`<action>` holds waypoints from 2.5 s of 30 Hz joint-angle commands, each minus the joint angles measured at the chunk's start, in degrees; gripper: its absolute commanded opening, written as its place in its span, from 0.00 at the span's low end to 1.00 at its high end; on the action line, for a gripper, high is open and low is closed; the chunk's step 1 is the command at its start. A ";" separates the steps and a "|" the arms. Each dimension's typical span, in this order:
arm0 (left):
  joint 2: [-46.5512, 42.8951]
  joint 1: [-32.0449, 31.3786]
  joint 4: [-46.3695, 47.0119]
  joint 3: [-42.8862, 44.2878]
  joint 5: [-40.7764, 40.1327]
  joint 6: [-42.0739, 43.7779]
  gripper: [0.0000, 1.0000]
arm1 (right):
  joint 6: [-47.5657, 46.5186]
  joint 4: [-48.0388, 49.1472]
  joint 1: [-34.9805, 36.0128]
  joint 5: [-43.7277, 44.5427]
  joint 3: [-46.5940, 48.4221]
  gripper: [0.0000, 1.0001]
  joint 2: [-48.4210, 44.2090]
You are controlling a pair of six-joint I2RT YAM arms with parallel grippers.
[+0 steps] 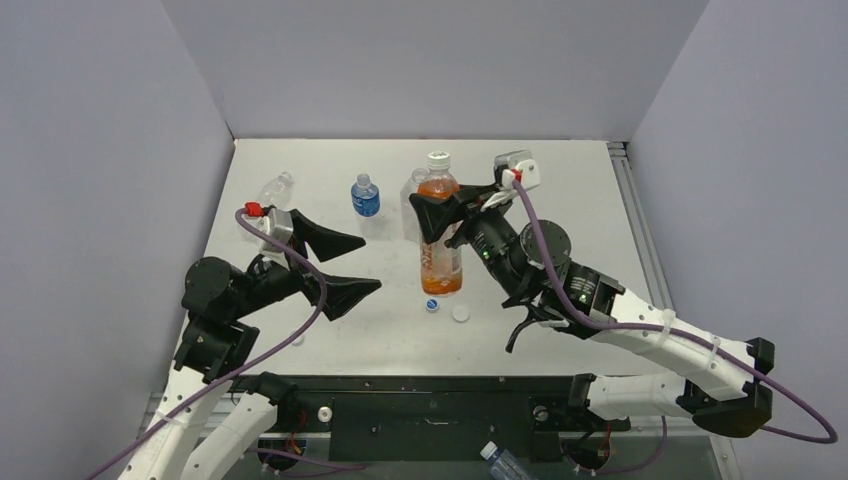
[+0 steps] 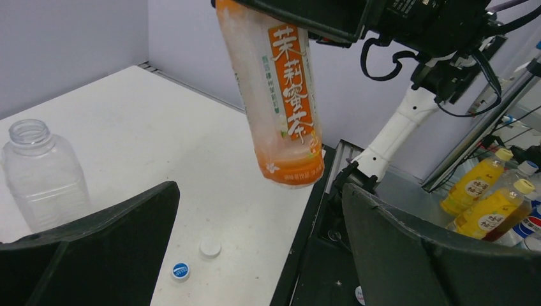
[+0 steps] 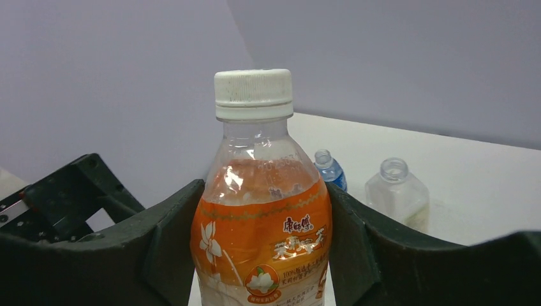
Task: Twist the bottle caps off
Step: Pick up the plastic bottle at the center of the board, then unscrew the bottle cap from the plastic bottle.
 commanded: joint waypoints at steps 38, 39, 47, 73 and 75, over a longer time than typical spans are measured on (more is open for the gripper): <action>2.88 -1.41 -2.67 11.04 10.68 9.50 0.05 | -9.84 32.70 18.50 -7.17 4.20 0.40 13.59; 2.83 -1.38 -4.72 11.48 9.18 12.05 0.04 | -9.82 32.39 18.51 -5.94 3.51 0.49 12.48; 0.53 -1.43 -18.21 10.55 5.69 36.20 0.03 | -4.69 5.98 13.39 -8.34 13.62 0.78 6.75; 1.00 -1.43 -16.22 9.04 3.99 32.57 0.01 | -5.05 -18.60 11.23 -20.26 35.14 0.41 17.55; 0.94 -1.43 -16.02 8.99 4.09 31.90 0.05 | -5.25 -18.18 11.41 -19.46 34.73 0.28 17.45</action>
